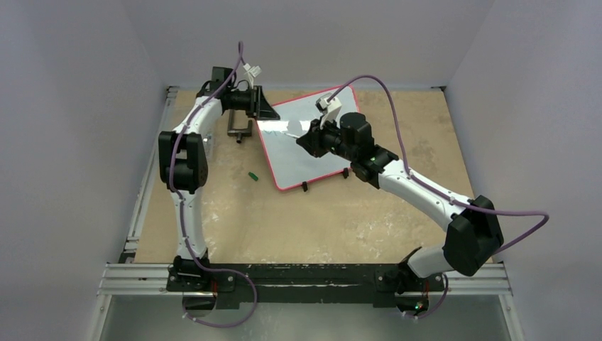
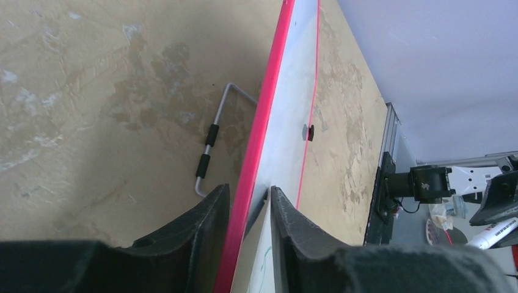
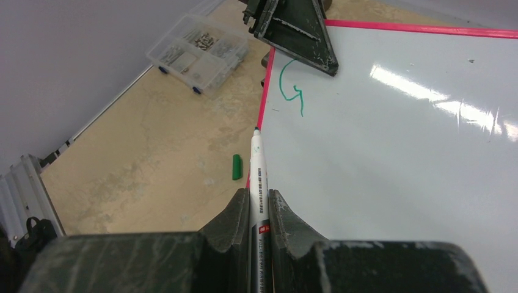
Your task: Write a sentence on the whiteboard
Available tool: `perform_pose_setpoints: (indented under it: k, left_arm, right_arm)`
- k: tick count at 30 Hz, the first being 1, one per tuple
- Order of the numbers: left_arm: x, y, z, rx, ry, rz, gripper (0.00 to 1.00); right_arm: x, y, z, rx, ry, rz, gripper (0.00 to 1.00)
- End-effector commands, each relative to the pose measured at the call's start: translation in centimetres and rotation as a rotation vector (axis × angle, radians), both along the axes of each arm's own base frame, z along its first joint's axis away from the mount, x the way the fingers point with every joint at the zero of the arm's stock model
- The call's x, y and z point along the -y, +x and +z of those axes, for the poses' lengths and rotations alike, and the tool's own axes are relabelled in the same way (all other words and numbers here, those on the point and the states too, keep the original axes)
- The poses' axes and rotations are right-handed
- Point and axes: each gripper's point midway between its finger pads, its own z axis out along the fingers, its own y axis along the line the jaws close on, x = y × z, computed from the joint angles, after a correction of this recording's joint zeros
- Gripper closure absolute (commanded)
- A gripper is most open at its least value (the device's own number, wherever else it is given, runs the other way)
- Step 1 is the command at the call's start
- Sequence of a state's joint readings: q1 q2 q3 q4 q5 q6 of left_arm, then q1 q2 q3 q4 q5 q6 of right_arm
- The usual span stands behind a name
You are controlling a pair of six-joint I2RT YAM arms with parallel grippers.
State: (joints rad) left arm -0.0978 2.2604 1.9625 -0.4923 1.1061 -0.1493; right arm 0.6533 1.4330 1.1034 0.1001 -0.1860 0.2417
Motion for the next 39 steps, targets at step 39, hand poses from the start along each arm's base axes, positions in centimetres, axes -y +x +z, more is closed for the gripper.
perform_pose_setpoints:
  k: [39]
  left_arm:
    - [-0.1, 2.0, 3.4, 0.15, 0.055, -0.006, 0.59]
  right_arm:
    - [-1.6, 1.5, 2.5, 0.028, 0.021, 0.034, 1.0]
